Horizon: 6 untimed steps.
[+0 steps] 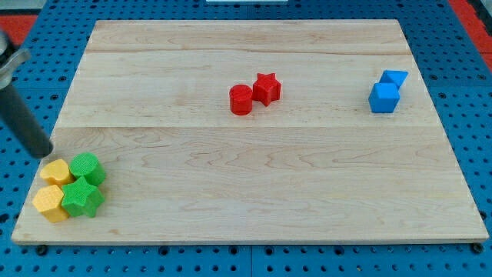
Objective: Move the yellow heart in between the green circle and green star
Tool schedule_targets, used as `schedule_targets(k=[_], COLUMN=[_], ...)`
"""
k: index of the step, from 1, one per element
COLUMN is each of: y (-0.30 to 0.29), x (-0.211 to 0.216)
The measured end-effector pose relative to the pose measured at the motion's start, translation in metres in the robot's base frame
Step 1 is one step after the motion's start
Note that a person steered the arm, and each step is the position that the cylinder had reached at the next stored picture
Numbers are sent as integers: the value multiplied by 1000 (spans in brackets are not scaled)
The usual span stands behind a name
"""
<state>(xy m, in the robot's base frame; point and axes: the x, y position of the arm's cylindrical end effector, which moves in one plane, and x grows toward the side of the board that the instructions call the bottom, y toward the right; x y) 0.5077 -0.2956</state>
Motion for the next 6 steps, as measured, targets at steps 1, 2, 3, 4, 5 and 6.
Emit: schedule_targets(k=[1,2,3,4,5,6], y=[4,35,61,20,-8,-9], x=[33,27,18,18,19,42])
